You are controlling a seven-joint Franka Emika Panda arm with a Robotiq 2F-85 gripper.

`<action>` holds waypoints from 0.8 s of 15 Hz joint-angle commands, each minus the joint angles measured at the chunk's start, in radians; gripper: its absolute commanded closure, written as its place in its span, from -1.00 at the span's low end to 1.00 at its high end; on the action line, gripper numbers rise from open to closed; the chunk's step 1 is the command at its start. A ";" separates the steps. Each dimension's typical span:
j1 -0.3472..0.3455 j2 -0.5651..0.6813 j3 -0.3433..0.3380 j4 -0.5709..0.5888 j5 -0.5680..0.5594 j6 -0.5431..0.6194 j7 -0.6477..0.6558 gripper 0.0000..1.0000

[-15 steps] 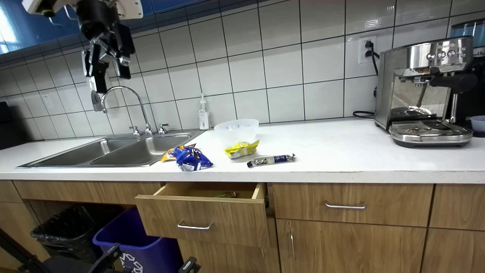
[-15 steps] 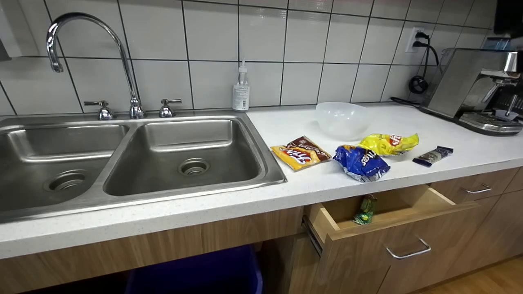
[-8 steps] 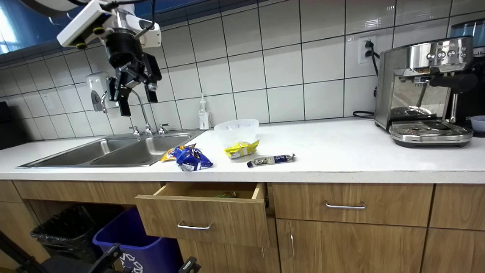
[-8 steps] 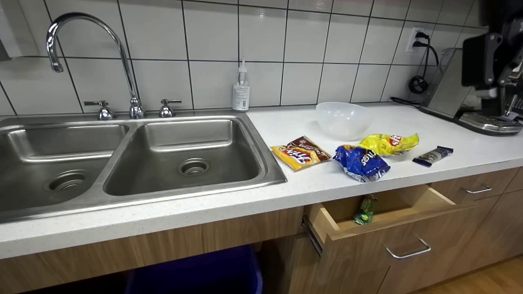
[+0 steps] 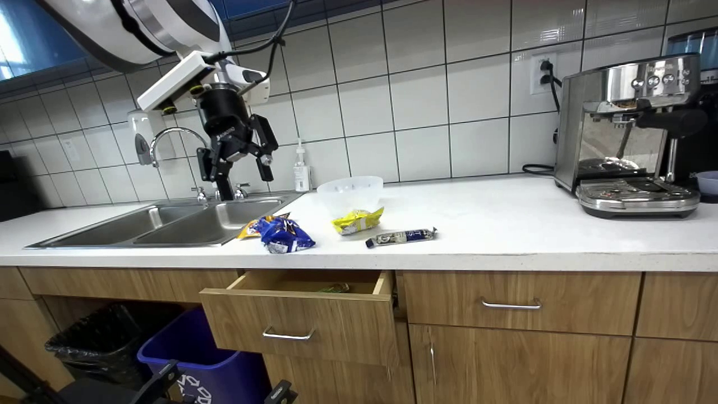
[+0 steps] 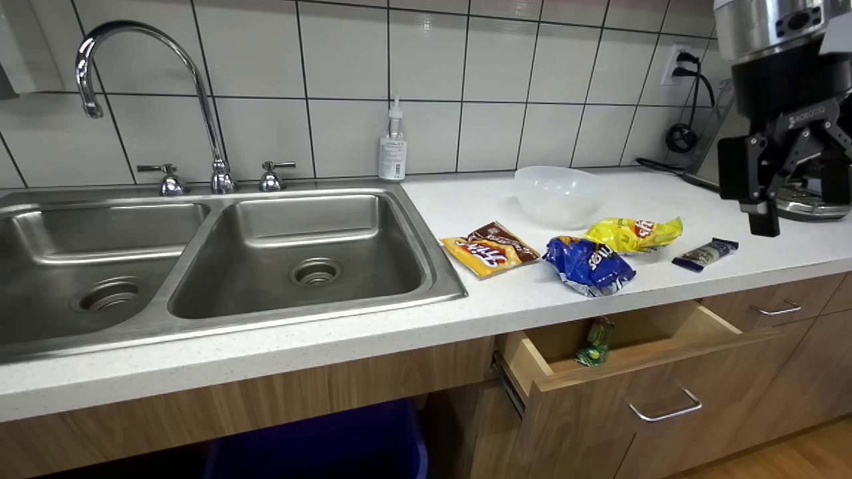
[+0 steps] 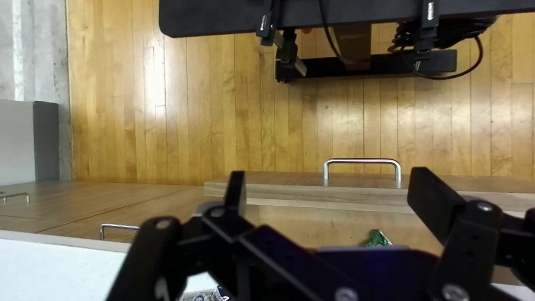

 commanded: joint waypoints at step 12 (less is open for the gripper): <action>0.011 0.057 -0.024 0.001 -0.032 0.006 0.002 -1.00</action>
